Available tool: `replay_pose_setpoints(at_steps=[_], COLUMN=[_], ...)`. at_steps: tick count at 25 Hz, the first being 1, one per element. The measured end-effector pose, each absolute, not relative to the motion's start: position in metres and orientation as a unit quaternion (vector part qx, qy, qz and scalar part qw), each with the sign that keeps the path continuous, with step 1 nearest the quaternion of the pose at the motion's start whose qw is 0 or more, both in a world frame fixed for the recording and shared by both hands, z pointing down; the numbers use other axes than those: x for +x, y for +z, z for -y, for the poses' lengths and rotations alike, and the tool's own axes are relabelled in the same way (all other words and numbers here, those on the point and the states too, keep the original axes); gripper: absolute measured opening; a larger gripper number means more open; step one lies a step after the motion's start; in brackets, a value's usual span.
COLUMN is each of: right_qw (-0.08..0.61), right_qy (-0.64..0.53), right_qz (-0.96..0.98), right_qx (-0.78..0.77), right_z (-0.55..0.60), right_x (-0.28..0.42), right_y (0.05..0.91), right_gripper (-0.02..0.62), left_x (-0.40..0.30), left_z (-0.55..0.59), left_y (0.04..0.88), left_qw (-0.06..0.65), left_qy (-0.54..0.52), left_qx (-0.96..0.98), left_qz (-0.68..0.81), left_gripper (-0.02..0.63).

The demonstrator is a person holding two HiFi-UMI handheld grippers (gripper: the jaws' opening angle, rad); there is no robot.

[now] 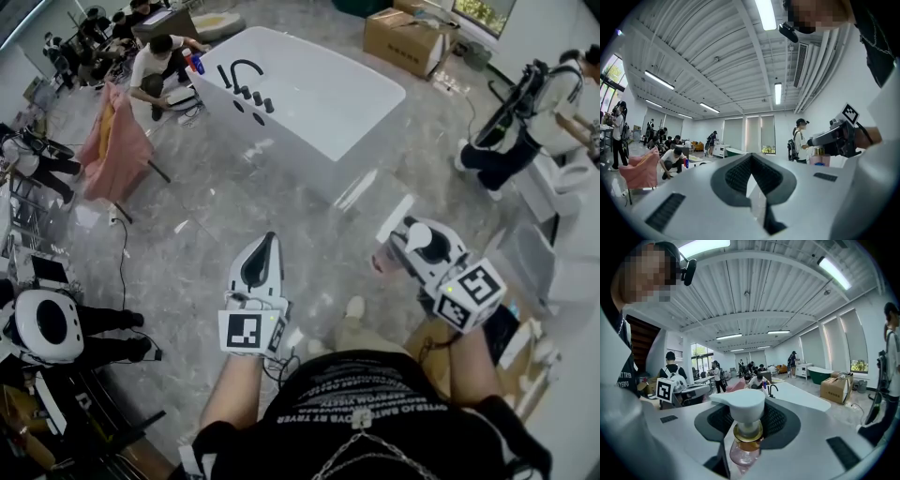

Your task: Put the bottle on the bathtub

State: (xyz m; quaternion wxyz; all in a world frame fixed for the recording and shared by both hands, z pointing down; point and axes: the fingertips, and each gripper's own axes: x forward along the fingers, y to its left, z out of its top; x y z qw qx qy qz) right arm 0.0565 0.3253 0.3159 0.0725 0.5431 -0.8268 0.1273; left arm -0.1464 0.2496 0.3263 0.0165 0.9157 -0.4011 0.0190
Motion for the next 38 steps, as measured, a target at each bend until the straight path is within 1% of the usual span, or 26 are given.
replay_pose_setpoints(at_steps=[11, 17, 22, 28, 38], right_qw=[0.081, 0.077, 0.074, 0.067, 0.066], right_qy=[0.125, 0.124, 0.120, 0.122, 0.123], right_qz=[0.827, 0.830, 0.834, 0.843, 0.857], right_qx=[0.543, 0.537, 0.533, 0.519, 0.496], right_z=[-0.327, -0.320, -0.323, -0.267, -0.246], right_x=[0.052, 0.056, 0.051, 0.113, 0.141], right_y=[0.311, 0.310, 0.306, 0.303, 0.304], right_gripper=[0.141, 0.141, 0.141, 0.141, 0.141], left_x=[-0.152, -0.139, -0.146, -0.088, -0.055], left_z=[-0.254, -0.254, -0.259, -0.207, -0.193], left_y=[0.327, 0.332, 0.324, 0.316, 0.315], left_qw=[0.024, 0.029, 0.023, 0.023, 0.032], left_qy=[0.013, 0.018, 0.015, 0.016, 0.019], left_qx=[0.918, 0.920, 0.917, 0.909, 0.902], left_qz=[0.396, 0.392, 0.398, 0.416, 0.431], left_gripper=[-0.005, -0.005, -0.005, -0.005, -0.005])
